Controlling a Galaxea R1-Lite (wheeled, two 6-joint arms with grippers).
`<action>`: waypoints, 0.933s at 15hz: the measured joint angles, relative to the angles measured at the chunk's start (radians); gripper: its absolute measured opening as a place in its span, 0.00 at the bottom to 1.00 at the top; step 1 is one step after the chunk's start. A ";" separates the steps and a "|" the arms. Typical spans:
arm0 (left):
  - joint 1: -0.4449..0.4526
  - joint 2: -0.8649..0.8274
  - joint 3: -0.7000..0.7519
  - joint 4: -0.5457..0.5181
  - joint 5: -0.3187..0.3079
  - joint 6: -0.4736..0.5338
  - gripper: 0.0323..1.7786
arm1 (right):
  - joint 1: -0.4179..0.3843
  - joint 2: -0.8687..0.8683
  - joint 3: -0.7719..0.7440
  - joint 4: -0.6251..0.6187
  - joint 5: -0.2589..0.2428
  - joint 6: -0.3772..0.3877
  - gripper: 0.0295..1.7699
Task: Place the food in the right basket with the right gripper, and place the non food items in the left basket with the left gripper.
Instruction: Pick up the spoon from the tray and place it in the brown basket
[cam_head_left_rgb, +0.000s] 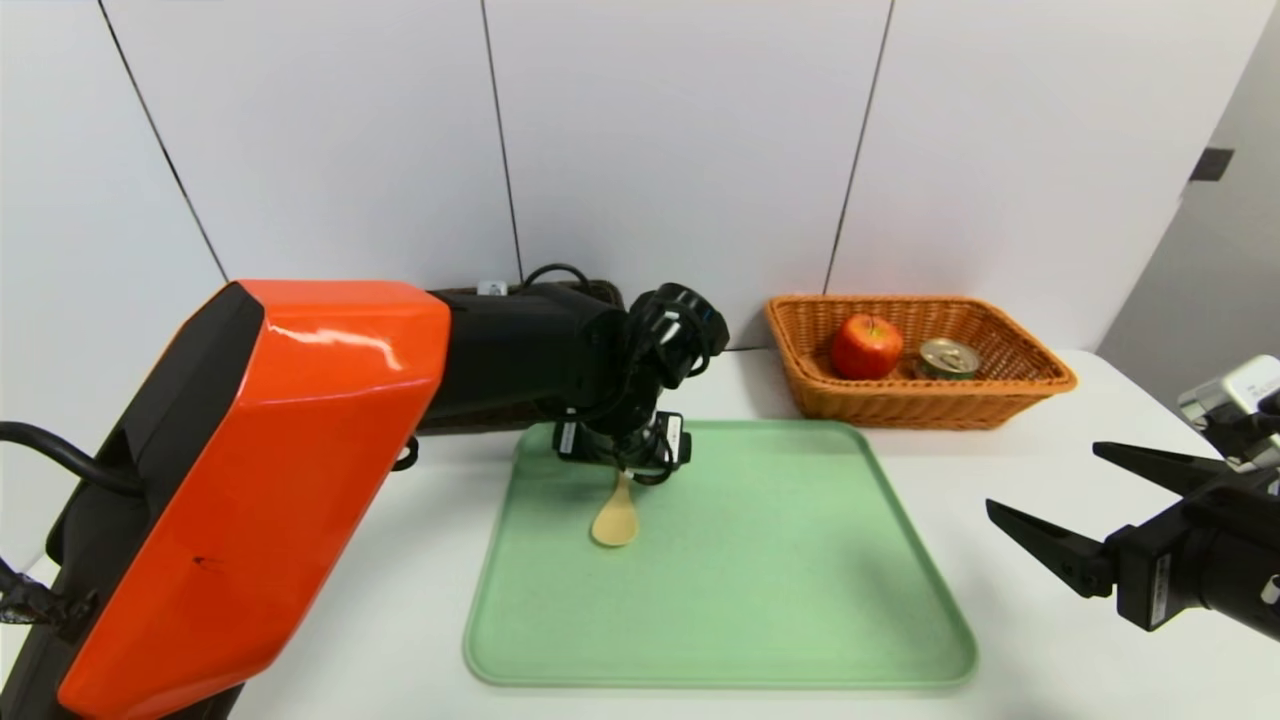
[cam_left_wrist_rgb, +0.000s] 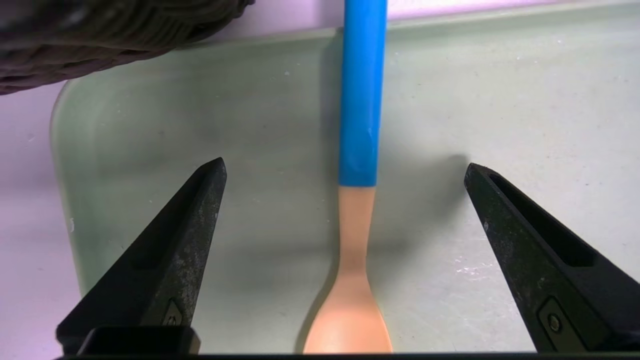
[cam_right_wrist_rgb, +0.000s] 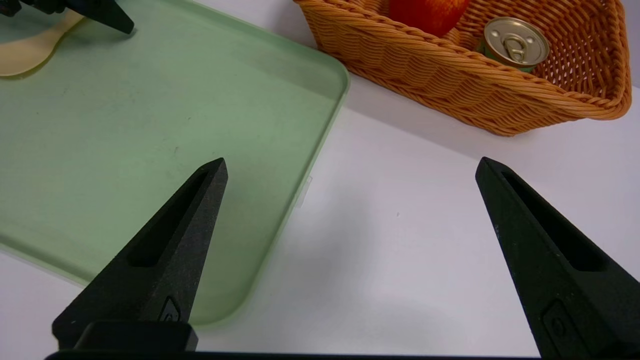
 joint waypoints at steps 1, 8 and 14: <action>0.000 0.000 0.000 -0.001 0.000 0.001 0.81 | 0.000 0.000 0.000 0.000 0.000 0.000 0.97; 0.000 -0.003 0.000 0.006 -0.001 -0.002 0.06 | 0.000 -0.001 0.002 0.000 0.000 -0.001 0.97; -0.001 -0.006 0.000 0.007 -0.001 -0.004 0.04 | -0.001 -0.005 -0.001 0.000 -0.001 -0.001 0.97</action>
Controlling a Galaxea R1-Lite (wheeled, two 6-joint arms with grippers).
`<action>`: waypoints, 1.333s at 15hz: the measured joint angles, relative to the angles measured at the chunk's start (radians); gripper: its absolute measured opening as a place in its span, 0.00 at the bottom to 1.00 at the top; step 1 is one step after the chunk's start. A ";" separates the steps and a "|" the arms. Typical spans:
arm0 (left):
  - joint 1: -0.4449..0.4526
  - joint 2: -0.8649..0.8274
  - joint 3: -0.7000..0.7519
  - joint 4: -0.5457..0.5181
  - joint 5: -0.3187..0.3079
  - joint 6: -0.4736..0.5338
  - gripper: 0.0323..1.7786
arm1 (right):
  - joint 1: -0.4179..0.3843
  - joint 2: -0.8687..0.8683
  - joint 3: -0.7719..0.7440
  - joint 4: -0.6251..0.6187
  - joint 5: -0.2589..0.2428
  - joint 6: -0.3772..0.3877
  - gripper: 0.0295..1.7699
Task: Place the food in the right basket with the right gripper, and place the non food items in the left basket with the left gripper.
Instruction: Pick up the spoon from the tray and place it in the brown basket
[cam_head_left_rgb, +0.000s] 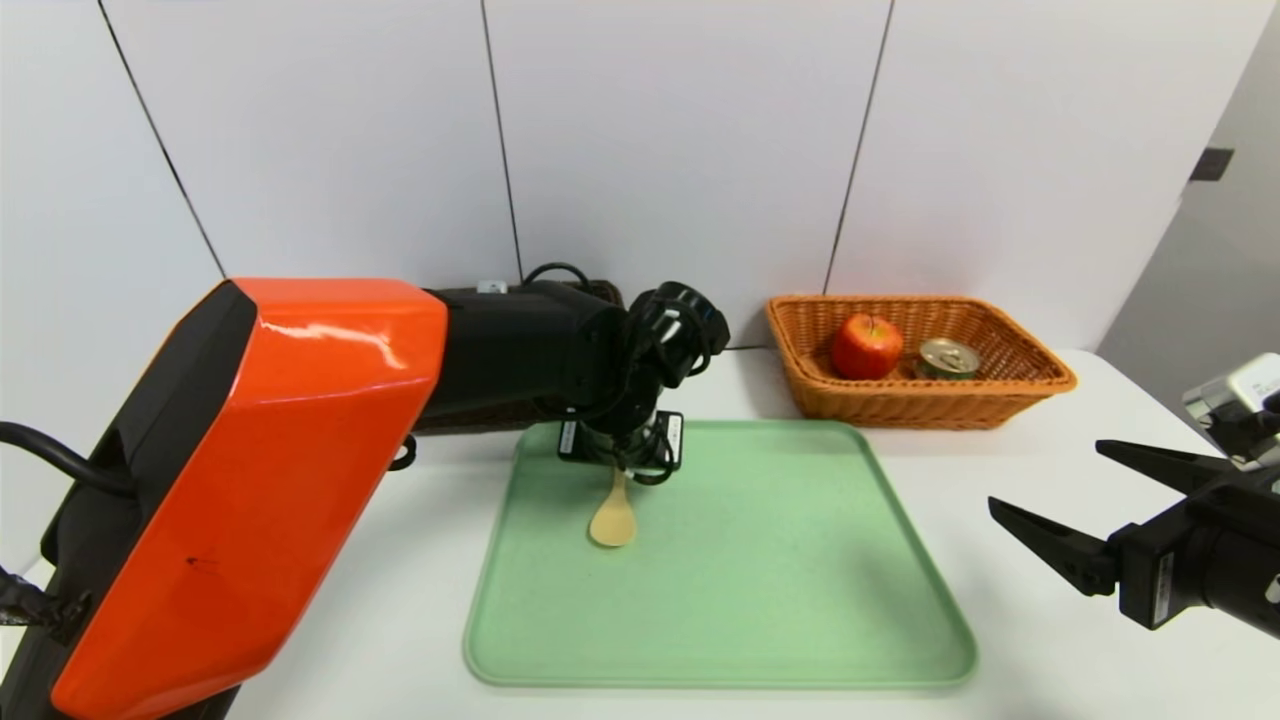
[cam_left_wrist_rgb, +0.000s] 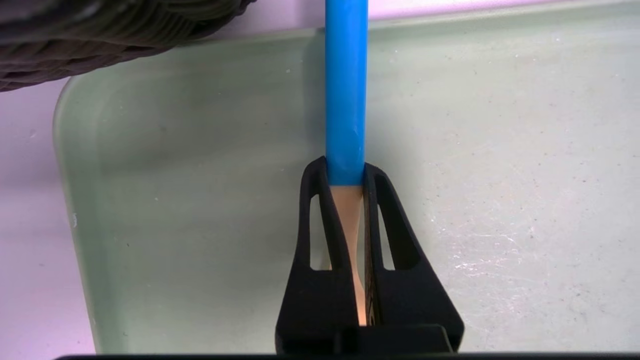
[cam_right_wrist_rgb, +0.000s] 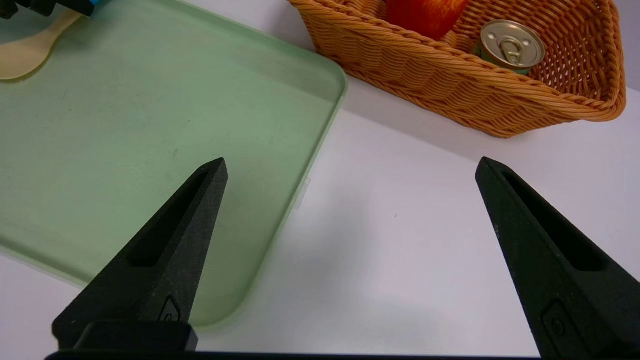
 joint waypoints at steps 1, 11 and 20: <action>0.000 -0.005 0.000 0.003 0.000 0.000 0.04 | 0.000 0.000 0.000 0.000 0.000 0.000 0.97; -0.040 -0.302 0.000 0.047 0.001 0.191 0.04 | 0.001 0.000 -0.004 0.000 0.001 -0.009 0.97; 0.206 -0.451 0.054 -0.270 -0.321 0.871 0.04 | 0.001 -0.021 0.004 0.000 0.000 -0.027 0.97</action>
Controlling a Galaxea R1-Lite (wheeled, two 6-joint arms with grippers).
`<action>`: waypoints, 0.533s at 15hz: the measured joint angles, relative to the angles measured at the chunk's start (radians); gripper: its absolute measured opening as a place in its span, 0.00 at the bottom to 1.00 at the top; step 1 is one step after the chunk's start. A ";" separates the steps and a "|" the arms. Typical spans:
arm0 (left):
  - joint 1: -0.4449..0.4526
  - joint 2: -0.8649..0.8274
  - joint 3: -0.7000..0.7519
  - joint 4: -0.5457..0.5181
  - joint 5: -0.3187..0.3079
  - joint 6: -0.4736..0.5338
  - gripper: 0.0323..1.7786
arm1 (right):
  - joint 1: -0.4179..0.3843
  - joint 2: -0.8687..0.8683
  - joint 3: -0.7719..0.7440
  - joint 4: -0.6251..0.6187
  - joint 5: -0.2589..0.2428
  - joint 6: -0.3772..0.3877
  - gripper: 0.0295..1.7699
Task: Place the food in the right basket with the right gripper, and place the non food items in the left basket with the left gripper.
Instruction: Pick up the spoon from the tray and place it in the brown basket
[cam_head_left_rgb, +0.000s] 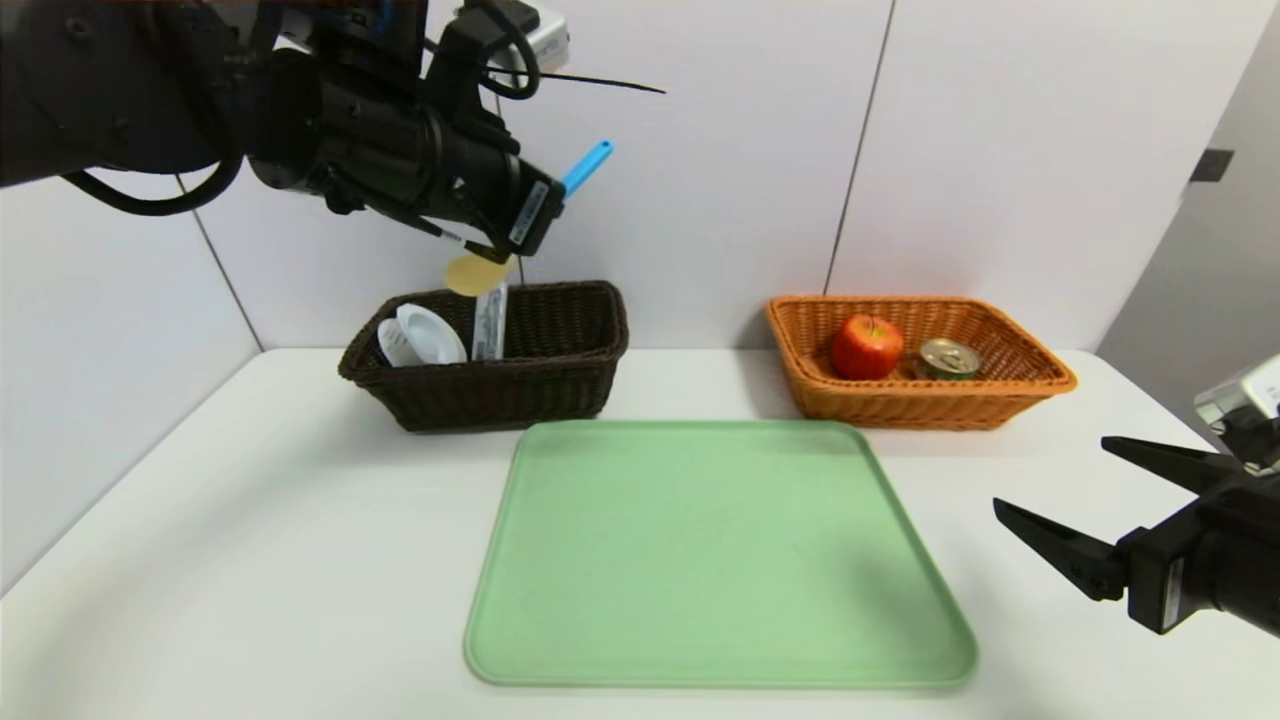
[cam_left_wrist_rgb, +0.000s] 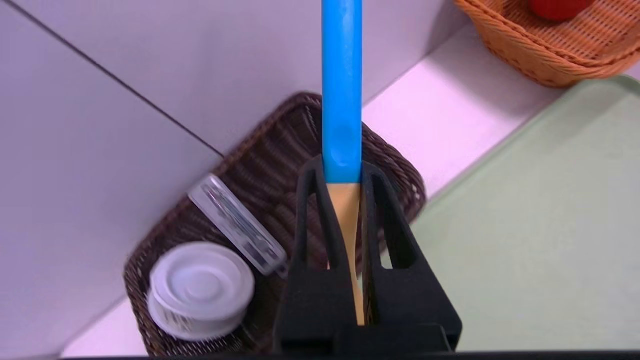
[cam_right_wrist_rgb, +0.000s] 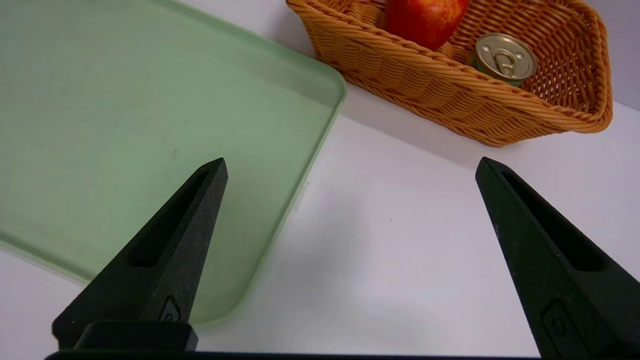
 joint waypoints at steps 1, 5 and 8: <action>0.023 0.002 0.028 -0.051 -0.052 0.052 0.04 | 0.000 -0.004 0.004 0.000 0.000 0.000 0.97; 0.131 0.039 0.090 -0.156 -0.242 0.263 0.04 | 0.000 -0.009 0.009 0.000 0.001 0.000 0.97; 0.172 0.107 0.106 -0.252 -0.284 0.344 0.04 | 0.000 -0.010 0.008 0.000 0.001 0.001 0.97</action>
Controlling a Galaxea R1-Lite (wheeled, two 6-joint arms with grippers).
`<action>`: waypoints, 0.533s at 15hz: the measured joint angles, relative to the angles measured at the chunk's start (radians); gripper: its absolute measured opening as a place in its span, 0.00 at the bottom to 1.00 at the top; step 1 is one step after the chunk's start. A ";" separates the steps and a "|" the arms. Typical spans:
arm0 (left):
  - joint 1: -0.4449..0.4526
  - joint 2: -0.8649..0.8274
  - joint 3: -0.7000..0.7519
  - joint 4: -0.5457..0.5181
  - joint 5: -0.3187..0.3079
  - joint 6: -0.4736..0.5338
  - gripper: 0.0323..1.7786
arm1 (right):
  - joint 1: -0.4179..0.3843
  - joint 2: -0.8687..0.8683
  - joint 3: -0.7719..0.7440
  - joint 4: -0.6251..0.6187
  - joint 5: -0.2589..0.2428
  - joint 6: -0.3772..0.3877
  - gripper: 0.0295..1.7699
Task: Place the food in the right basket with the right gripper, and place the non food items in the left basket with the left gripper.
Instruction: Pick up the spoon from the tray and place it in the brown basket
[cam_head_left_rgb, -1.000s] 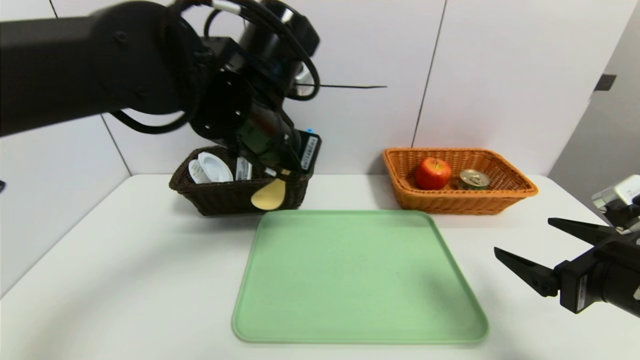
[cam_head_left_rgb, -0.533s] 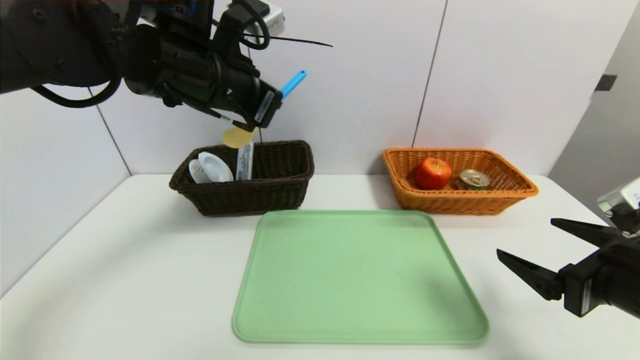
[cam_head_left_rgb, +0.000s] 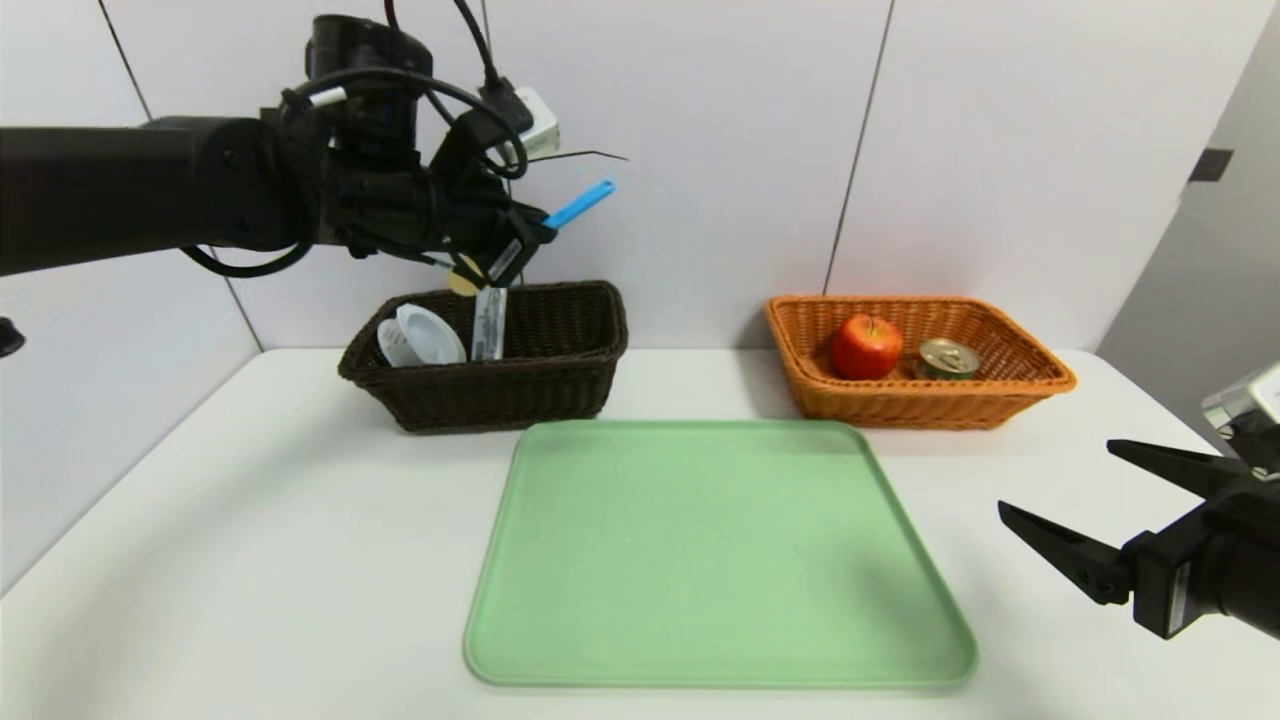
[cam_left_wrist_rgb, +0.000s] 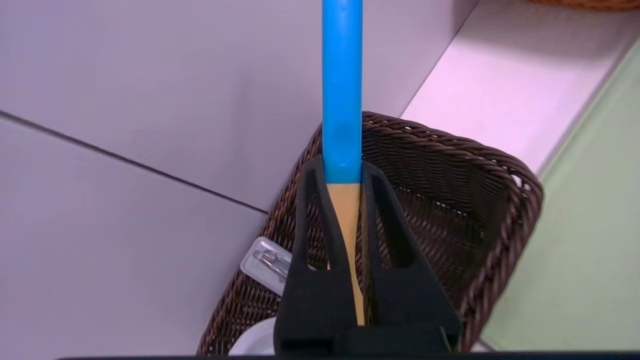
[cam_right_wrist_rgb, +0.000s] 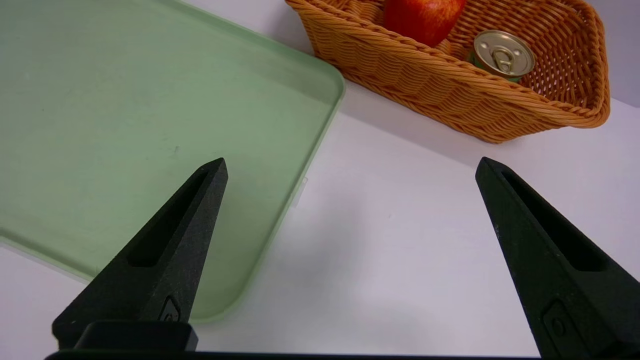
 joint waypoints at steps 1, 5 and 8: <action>0.007 0.026 0.004 -0.040 -0.011 0.004 0.04 | 0.000 0.000 0.000 0.000 0.001 0.000 0.97; 0.028 0.135 0.031 -0.243 -0.056 0.026 0.04 | 0.000 0.002 0.004 0.000 0.000 0.002 0.97; 0.045 0.196 0.038 -0.272 -0.050 0.012 0.04 | -0.001 0.006 0.004 0.001 0.000 0.001 0.97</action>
